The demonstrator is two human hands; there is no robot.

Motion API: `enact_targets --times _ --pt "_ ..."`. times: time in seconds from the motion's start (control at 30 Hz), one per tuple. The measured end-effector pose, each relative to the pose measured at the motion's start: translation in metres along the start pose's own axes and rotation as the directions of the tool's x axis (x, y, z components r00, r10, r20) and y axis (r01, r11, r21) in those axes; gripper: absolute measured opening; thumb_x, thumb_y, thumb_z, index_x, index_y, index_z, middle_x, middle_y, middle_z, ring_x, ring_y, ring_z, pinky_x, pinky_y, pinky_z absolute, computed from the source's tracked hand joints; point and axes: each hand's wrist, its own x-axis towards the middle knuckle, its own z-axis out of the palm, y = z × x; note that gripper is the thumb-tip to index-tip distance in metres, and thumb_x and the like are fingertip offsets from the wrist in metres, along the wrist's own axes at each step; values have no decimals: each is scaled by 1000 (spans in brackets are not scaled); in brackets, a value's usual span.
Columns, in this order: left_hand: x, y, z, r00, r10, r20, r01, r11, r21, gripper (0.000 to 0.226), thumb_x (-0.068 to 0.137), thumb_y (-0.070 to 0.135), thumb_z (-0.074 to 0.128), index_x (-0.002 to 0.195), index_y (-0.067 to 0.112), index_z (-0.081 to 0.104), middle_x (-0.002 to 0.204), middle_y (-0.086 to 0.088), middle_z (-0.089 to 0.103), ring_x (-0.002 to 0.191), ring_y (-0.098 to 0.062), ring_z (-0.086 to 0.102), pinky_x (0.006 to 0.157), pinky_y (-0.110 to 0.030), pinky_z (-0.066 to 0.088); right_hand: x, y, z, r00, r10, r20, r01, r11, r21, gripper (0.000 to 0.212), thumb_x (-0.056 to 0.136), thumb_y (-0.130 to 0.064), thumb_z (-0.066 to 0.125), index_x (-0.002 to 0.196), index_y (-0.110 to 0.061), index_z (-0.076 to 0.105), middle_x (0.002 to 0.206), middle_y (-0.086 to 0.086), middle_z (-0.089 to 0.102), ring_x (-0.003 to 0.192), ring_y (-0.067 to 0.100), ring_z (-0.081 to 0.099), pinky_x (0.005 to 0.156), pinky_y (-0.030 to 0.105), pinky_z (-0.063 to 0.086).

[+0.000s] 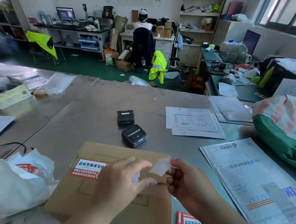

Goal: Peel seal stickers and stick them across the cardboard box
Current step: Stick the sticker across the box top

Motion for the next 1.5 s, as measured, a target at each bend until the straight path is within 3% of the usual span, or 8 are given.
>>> enact_targets --times 0.43,0.57,0.67,0.77,0.9,1.03,1.2,1.5 --pt "1 4 15 994 103 -35 -102 994 43 9 77 36 71 73 29 67 55 7 47 47 -13 45 39 -26 36 4 -1 -5 999 37 40 -36 999 -27 13 92 -19 58 90 -8 66 65 6 56 52 17 47 54 30 34" --pt "2 5 13 992 -119 -53 111 985 -134 13 82 40 69 74 30 67 56 8 54 50 -5 45 47 -20 35 6 -4 -3 999 -28 45 29 1000 -7 37 89 -50 60 80 -14 66 68 6 59 54 19 50 54 30 34" --pt "10 9 14 777 -629 35 509 594 -623 12 82 34 75 78 24 70 44 2 51 42 -8 38 42 -21 30 10 -5 -7 987 -156 -41 153 986 -72 40 92 -47 58 75 -12 67 69 7 59 54 20 50 53 31 35" --pt "16 8 13 555 -755 349 571 41 -820 21 79 31 73 88 12 71 41 6 30 35 -7 20 38 -19 19 9 -1 -6 972 -232 22 230 935 -271 29 92 -35 64 85 -9 75 75 4 64 62 18 55 57 30 39" --pt "14 10 9 539 -704 463 543 -130 -830 13 72 34 72 74 21 77 43 5 21 36 -8 14 43 -25 8 6 7 7 950 -277 142 311 847 -432 27 89 -35 68 83 -10 76 70 -2 67 65 11 59 60 23 44" --pt "8 5 9 554 -683 476 583 -90 -807 17 71 37 73 78 22 77 46 5 24 37 -8 17 43 -23 11 11 7 16 917 -390 80 381 800 -463 22 93 -25 67 75 -13 75 58 -3 66 52 5 55 51 16 43" --pt "-1 -25 -2 635 -740 223 644 349 -681 22 87 42 68 109 43 68 50 12 43 48 -5 39 57 -27 35 19 5 15 866 -498 -51 433 795 -424 25 94 -17 65 72 -7 70 56 -1 65 51 10 56 52 23 43" --pt "1 -49 -12 678 -673 296 704 477 -526 27 101 29 46 89 27 70 55 9 62 49 -9 57 59 -31 52 19 12 -1 959 -237 157 283 733 -618 39 95 -33 62 65 -7 65 60 7 58 59 18 48 63 34 36"
